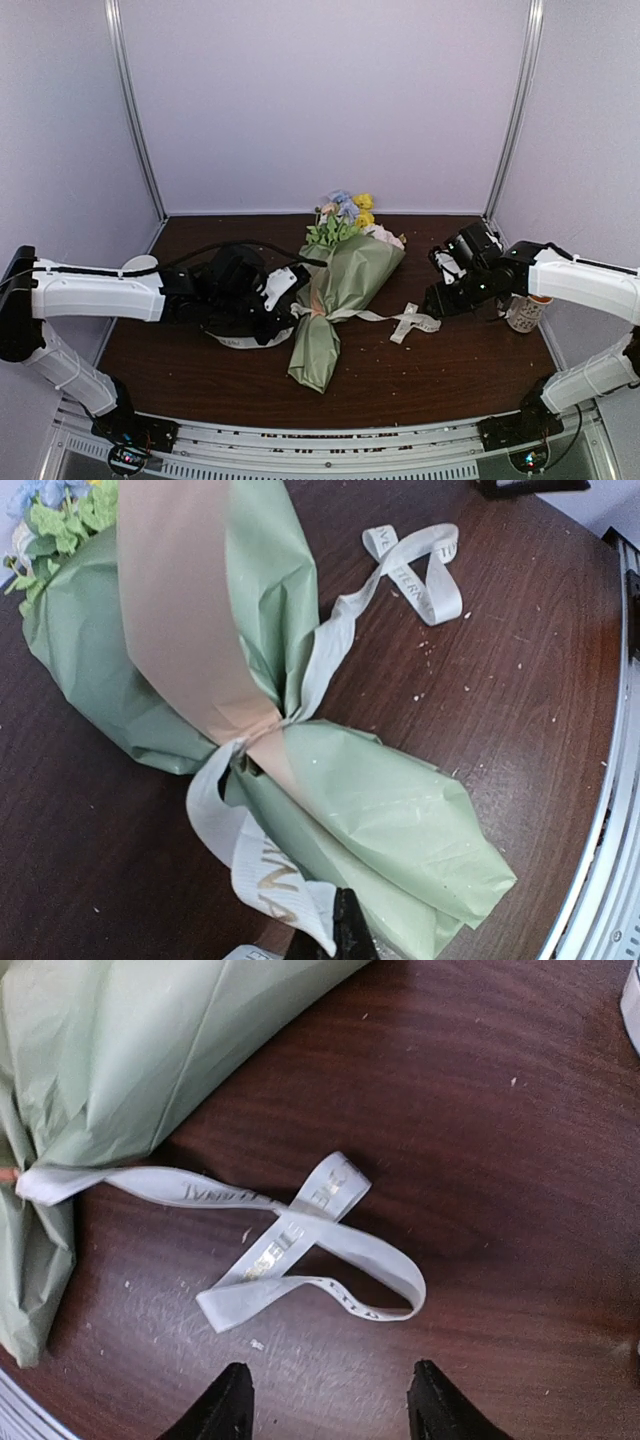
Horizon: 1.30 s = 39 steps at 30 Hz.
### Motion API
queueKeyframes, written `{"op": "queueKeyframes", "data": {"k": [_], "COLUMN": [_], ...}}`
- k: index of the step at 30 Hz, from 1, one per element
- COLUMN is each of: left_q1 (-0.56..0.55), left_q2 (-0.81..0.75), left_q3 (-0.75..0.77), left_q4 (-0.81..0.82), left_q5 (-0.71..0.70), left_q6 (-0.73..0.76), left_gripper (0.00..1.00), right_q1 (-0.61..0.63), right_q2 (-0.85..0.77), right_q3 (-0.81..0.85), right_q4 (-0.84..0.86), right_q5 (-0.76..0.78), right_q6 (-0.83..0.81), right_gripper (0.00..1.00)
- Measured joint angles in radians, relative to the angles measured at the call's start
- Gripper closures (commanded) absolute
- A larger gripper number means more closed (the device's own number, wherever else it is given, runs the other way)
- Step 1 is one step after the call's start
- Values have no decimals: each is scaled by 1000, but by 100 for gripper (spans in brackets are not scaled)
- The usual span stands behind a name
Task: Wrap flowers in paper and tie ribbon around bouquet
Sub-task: Place the right side of the half-tied ribbon at the center of the board, then pass from the left arm to the right
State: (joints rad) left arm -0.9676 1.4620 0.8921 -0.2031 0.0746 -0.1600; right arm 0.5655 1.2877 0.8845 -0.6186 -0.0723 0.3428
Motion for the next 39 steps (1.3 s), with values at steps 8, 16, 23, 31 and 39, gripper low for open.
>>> {"op": "queueKeyframes", "data": {"k": [8,16,23,31,39], "left_q1": [0,-38,-90,-94,-94], "left_q2": [-92,-116,-78,37,64], "left_q3": [13,51,148,193,194], "left_q4": [-6,-4,16,51,121], "left_q5": [43,146,209,256,277], "left_q6": [75,130,158,187,179], "left_gripper": [100,100,100,100,100], "right_q1": [210,493,503,526,556], "right_q2": [-132,-172,-204,-209,-140], "right_q3": [8,39,-25,-132,-215], "right_q4": [-61,207,444,589,739], "right_q5": [89,-14,-94,-115,-88], "right_q6": [23,-114,-154,-153,-111], "right_gripper": [42,44,44,44,44]}}
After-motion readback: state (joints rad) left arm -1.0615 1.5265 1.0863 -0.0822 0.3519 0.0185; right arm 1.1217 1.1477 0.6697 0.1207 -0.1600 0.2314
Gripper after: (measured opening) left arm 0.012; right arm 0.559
